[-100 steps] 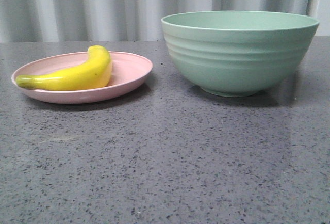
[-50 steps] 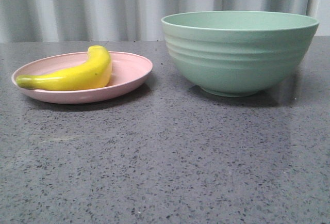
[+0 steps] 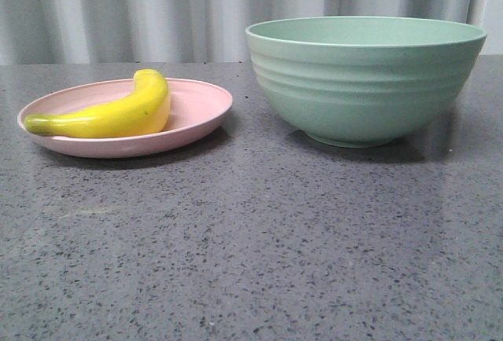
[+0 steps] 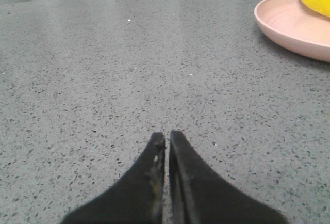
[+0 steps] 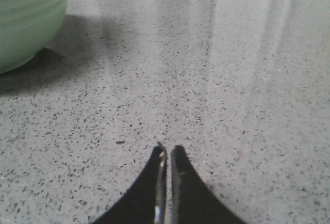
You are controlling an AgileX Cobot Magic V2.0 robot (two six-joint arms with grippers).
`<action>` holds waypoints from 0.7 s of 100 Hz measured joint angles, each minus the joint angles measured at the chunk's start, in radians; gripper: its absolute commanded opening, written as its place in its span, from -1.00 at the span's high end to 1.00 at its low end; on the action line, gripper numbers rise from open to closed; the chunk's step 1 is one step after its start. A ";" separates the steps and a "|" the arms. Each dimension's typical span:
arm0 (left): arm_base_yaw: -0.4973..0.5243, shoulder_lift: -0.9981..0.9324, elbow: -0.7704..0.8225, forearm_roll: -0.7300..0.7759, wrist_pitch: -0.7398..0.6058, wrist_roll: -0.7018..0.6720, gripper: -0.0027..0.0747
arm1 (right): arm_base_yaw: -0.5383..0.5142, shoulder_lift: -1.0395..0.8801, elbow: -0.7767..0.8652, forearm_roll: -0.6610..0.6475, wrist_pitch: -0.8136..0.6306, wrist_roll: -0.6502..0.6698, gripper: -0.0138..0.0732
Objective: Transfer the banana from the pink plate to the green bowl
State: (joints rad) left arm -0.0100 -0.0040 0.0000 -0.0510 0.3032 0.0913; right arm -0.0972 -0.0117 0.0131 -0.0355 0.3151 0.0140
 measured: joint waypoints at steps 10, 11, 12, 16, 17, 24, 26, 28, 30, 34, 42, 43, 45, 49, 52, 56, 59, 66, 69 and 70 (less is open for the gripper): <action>0.000 0.000 0.000 0.000 -0.018 0.000 0.98 | 0.000 0.000 0.000 0.000 -0.006 0.000 0.85; 0.000 0.000 0.000 -0.003 -0.023 0.000 0.98 | 0.000 0.000 0.000 0.000 -0.008 0.000 0.85; 0.000 0.000 0.000 -0.003 -0.025 0.000 0.98 | 0.000 0.000 0.000 0.000 -0.008 0.000 0.85; 0.000 0.000 0.000 -0.011 -0.041 0.000 0.98 | 0.000 0.000 0.000 0.000 -0.019 0.000 0.85; 0.000 0.000 0.000 -0.011 -0.043 0.000 0.98 | 0.000 0.000 0.000 -0.002 -0.023 0.000 0.85; 0.000 0.000 0.000 -0.019 -0.063 0.000 0.98 | 0.000 0.000 0.000 -0.002 -0.051 0.000 0.85; 0.000 0.000 0.000 -0.018 -0.068 0.000 0.98 | 0.000 0.000 0.000 -0.002 -0.058 0.000 0.85; 0.000 0.000 0.000 -0.020 -0.070 0.000 0.98 | 0.000 0.000 0.000 -0.002 -0.069 0.000 0.85; 0.000 0.000 0.000 -0.019 -0.072 0.000 0.98 | 0.000 0.000 0.000 -0.002 -0.078 0.000 0.85; 0.000 0.000 0.000 -0.021 -0.074 0.000 0.98 | 0.000 0.000 0.000 -0.002 -0.089 0.000 0.85; 0.000 0.000 0.000 -0.023 -0.083 -0.002 0.98 | 0.000 0.000 0.000 -0.002 -0.110 0.000 0.85; 0.000 0.000 0.000 -0.023 -0.086 -0.004 0.98 | 0.000 0.000 0.000 -0.002 -0.114 0.000 0.85; 0.000 0.000 0.000 -0.024 -0.088 -0.004 0.98 | 0.000 0.000 0.000 -0.002 -0.122 0.000 0.85; 0.000 0.000 0.000 -0.032 -0.098 -0.006 0.98 | 0.000 0.000 0.000 -0.002 -0.136 0.000 0.85; 0.000 0.000 0.000 -0.038 -0.106 -0.007 0.98 | 0.000 0.000 0.000 -0.002 -0.152 0.000 0.85; 0.000 0.000 0.000 -0.045 -0.116 -0.007 0.98 | 0.000 0.000 0.000 -0.002 -0.170 0.000 0.85; 0.000 0.000 0.000 -0.051 -0.123 -0.007 0.98 | 0.000 0.000 0.000 -0.002 -0.184 0.000 0.85; 0.000 0.000 0.000 -0.061 -0.137 -0.007 0.98 | 0.000 0.000 0.000 -0.002 -0.208 0.000 0.85; 0.000 0.000 0.000 -0.064 -0.142 -0.007 0.98 | 0.000 0.000 0.000 -0.002 -0.215 0.000 0.85; 0.000 0.000 0.000 -0.064 -0.145 -0.007 0.98 | 0.000 0.000 0.000 -0.002 -0.214 0.000 0.85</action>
State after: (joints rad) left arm -0.0100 -0.0040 0.0000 -0.1147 0.1587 0.0841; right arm -0.0972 -0.0117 0.0131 -0.0376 0.1011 0.0140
